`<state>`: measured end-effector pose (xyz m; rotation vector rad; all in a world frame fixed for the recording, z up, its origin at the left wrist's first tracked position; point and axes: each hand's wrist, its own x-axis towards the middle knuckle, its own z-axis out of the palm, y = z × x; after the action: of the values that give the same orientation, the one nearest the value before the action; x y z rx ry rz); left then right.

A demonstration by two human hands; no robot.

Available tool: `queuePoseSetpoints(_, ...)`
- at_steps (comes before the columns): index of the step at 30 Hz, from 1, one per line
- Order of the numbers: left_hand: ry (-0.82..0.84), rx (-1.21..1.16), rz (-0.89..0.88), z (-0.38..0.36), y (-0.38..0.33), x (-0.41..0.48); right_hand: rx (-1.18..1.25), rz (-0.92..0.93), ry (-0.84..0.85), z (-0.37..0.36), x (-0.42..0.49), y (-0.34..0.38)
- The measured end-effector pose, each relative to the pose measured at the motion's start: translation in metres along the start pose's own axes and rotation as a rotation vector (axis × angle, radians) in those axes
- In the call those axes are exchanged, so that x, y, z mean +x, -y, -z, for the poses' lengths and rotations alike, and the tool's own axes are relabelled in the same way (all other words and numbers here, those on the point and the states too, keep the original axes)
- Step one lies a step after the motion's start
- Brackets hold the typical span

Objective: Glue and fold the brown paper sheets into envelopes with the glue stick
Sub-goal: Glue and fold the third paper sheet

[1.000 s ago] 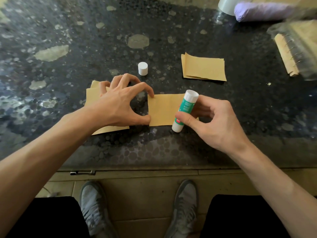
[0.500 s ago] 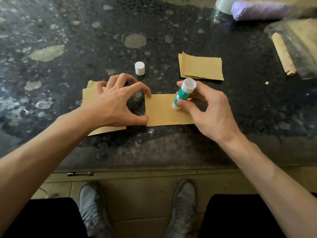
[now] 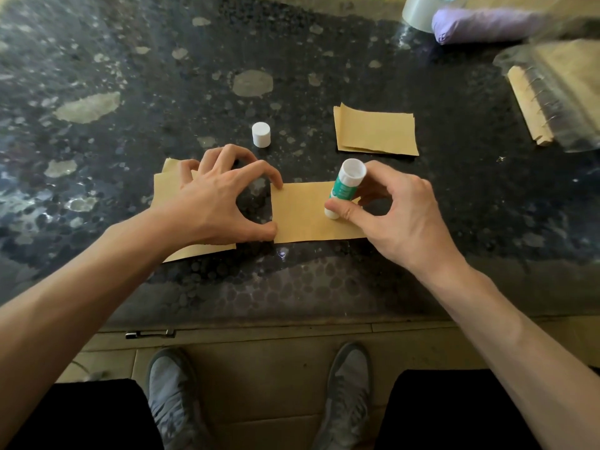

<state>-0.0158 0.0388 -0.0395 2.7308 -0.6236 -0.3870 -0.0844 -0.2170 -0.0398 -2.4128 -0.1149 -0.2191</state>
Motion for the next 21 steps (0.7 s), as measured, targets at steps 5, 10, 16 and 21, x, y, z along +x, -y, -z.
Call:
queuePoseSetpoints(5, 0.002, 0.001, 0.001, -0.001, 0.001, 0.001, 0.011, -0.007, 0.062, 0.005, -0.001, -0.001)
queuePoseSetpoints(10, -0.003, 0.006, -0.015, -0.001, 0.002, 0.002, 0.041, -0.016, 0.146, 0.008, -0.002, -0.001)
queuePoseSetpoints(16, 0.009, 0.012, -0.011, -0.001, 0.001, 0.002, 0.01, -0.028, 0.138, 0.012, -0.007, 0.004)
queuePoseSetpoints(21, 0.008, 0.014, -0.011, -0.001, 0.001, 0.001, 0.006, -0.017, 0.098, 0.011, -0.013, 0.005)
